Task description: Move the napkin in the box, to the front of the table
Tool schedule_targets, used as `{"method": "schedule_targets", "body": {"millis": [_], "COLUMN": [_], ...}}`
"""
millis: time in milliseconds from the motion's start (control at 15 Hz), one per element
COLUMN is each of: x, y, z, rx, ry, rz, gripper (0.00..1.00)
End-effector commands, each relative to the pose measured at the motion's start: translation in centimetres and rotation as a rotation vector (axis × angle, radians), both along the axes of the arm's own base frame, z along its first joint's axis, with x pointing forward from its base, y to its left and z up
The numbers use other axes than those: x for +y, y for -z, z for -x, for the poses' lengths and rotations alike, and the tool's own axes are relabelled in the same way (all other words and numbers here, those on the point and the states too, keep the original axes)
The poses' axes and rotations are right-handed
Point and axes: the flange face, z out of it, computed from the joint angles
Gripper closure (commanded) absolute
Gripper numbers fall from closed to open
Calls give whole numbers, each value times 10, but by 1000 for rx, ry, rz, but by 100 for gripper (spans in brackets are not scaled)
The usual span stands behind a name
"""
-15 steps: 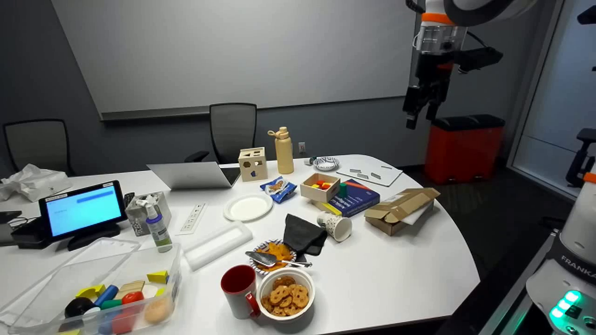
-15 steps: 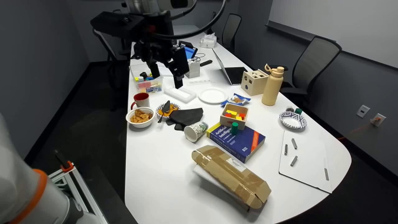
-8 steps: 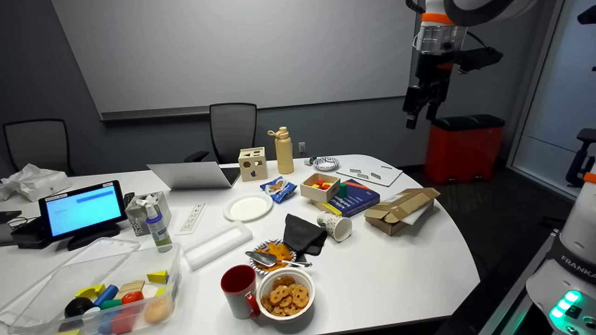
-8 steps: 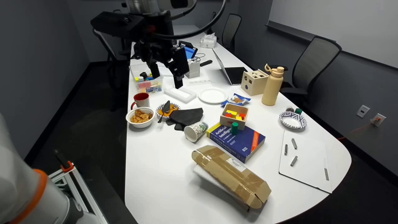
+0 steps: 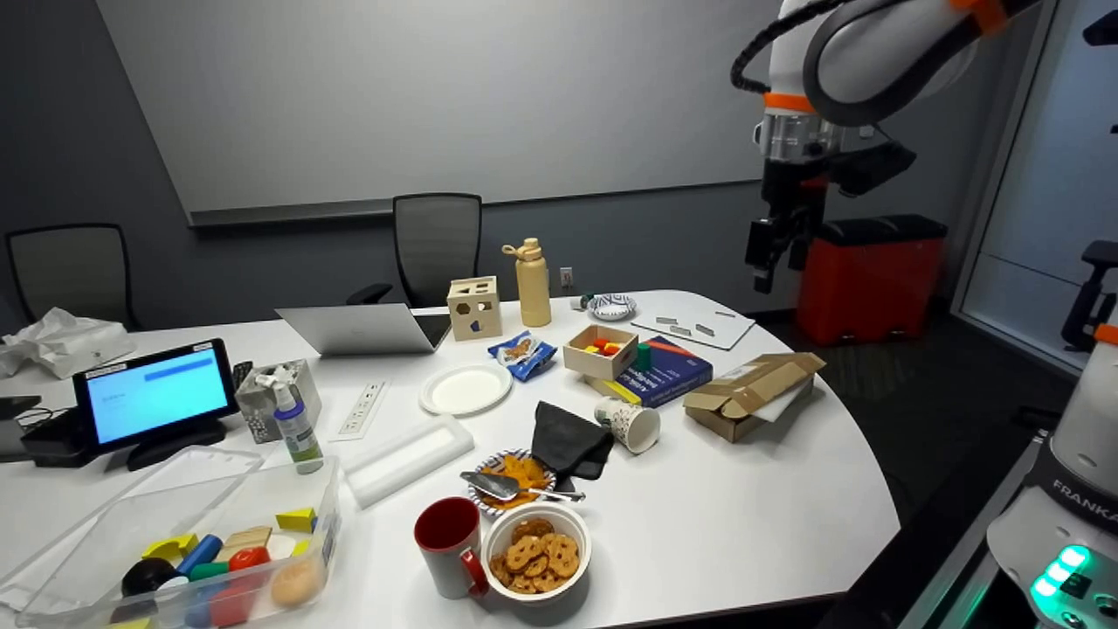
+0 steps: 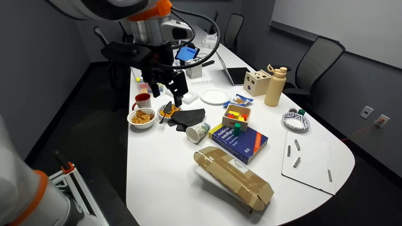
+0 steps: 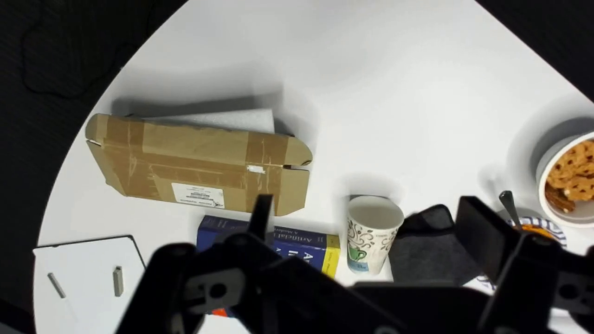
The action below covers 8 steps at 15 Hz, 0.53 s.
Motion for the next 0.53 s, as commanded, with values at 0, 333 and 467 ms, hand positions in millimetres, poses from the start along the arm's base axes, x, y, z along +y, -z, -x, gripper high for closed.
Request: {"method": "schedule_targets", "body": {"millis": [0,333,467], "x": [23,22,16], "y": [47,122,151], "z": [-18,-34,-31], "rx": [31,77,123], "ry": [-51,-56,-35], "rz": [38,106,157], "gripper": [0,0,0]}}
